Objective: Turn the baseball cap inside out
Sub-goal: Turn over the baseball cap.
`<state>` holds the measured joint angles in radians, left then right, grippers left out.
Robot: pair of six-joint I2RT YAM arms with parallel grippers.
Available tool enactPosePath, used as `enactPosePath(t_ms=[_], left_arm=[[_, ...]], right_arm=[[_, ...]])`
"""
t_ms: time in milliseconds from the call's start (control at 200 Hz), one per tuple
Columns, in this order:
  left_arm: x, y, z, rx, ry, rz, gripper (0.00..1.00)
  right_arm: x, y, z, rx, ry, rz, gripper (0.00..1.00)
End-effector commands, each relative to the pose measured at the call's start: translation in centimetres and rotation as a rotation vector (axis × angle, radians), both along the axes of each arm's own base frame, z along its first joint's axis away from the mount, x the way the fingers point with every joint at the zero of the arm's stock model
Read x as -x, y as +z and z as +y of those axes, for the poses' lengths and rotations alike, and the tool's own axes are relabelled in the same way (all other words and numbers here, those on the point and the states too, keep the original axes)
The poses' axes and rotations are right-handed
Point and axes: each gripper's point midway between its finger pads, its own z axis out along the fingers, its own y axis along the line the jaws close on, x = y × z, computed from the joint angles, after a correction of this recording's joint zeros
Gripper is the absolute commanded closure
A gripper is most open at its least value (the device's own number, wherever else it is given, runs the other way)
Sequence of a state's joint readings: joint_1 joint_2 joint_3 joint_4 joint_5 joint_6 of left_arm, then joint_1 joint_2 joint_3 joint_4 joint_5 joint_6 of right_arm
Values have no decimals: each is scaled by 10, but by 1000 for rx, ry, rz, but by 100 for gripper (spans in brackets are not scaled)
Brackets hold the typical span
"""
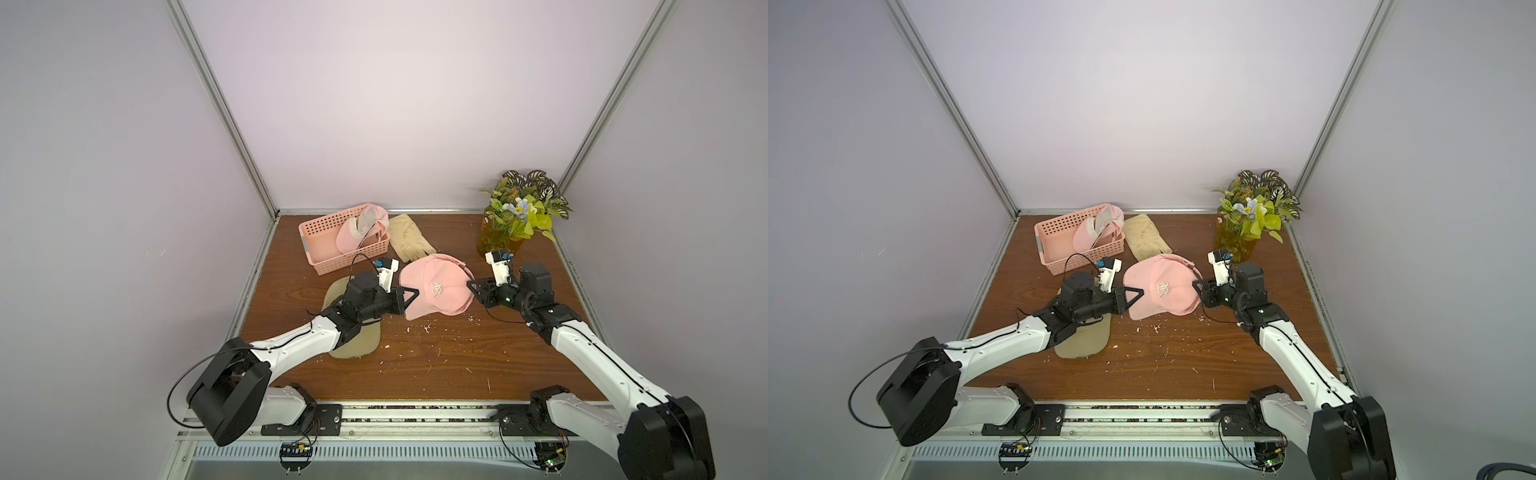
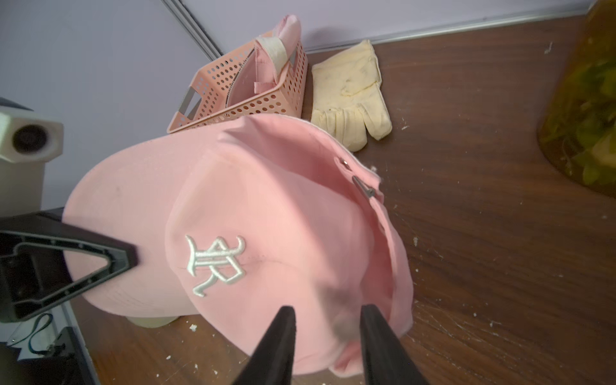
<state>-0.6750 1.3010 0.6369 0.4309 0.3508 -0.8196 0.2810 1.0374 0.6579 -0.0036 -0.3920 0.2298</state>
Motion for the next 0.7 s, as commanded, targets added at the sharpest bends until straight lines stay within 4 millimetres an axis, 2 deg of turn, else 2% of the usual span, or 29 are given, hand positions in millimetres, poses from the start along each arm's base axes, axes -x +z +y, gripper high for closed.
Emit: enactPosePath(t_ms=[0,150,405,696], left_arm=[[-18,55,4,149,163,-56,100],[-37,60,12,143,374,102,100],[-48,97,-5,308,450,215,100],[-49,107,-26,399,452,295,100]], right_arm=[[0,44,1,48,17,-266,48],[15,66,7,122,67,-495,38],[47,66,50,317,227,-809,30],[50,79,78,428,195,-982,28]])
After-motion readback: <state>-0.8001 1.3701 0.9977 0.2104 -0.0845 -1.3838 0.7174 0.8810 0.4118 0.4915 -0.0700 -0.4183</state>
